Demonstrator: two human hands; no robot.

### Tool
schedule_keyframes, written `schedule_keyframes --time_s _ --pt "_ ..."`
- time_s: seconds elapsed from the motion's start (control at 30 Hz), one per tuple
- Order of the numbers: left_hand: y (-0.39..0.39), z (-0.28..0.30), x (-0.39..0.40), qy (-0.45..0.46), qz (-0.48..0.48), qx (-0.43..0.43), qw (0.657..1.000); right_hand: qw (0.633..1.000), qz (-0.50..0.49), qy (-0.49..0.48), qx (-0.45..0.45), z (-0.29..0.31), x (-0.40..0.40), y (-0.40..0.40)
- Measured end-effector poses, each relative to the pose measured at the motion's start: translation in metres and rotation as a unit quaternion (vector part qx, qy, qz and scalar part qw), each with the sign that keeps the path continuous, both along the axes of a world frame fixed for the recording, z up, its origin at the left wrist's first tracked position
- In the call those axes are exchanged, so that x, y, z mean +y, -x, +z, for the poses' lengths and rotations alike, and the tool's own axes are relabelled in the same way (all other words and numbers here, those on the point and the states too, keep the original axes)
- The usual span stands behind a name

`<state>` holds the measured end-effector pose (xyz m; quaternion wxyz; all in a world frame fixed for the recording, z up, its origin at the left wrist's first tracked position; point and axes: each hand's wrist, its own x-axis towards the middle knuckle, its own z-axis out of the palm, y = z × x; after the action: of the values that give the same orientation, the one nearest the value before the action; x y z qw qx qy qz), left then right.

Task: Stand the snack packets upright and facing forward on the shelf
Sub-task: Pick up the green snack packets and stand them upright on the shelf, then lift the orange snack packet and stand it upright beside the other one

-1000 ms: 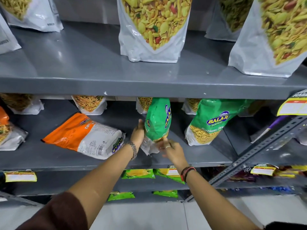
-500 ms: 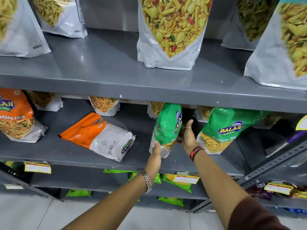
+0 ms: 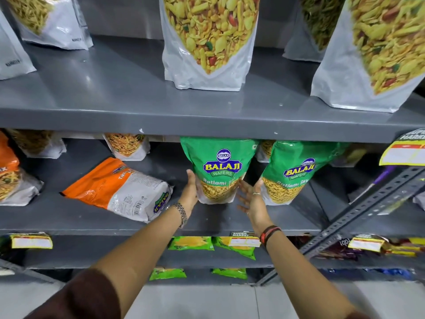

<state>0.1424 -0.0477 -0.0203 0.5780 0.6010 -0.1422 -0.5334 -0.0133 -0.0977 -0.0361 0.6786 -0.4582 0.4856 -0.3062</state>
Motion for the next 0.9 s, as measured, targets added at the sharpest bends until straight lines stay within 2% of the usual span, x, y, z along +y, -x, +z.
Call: schedule_keyframes --time_s 0.13,0.27,0.37,0.47,0.57,0.7,0.8,0.87,0.9 --pt "-0.011 -0.001 0.010 -0.002 0.007 -0.016 1.000 0.998 0.018 -0.026 0.056 -0.005 0.004 0.006" --pt "-0.031 -0.004 0.034 0.041 0.074 -0.046 0.995 0.985 0.114 -0.028 0.127 -0.005 0.023 -0.006" --pt "-0.052 0.004 0.053 0.068 0.167 -0.077 0.981 0.977 0.180 0.016 0.111 0.007 0.036 -0.036" --pt "-0.076 0.011 0.074 0.062 0.238 -0.122 0.962 0.972 0.193 0.101 0.090 0.020 0.043 -0.076" --pt "-0.109 0.006 0.100 0.027 0.307 -0.146 0.940 0.946 0.217 0.215 0.114 0.028 0.045 -0.125" --pt "-0.149 -0.008 0.128 -0.069 0.350 -0.118 0.927 0.918 0.238 0.267 0.169 0.028 0.040 -0.187" --pt "-0.182 -0.022 0.137 -0.182 0.325 -0.094 0.923 0.867 0.296 0.293 0.274 0.020 0.032 -0.237" --pt "-0.197 -0.033 0.138 -0.182 0.281 -0.052 0.941 0.819 0.339 0.292 0.359 0.014 0.027 -0.263" --pt "-0.204 -0.036 0.139 -0.157 0.263 -0.016 0.952 0.808 0.346 0.274 0.391 0.012 0.027 -0.275"
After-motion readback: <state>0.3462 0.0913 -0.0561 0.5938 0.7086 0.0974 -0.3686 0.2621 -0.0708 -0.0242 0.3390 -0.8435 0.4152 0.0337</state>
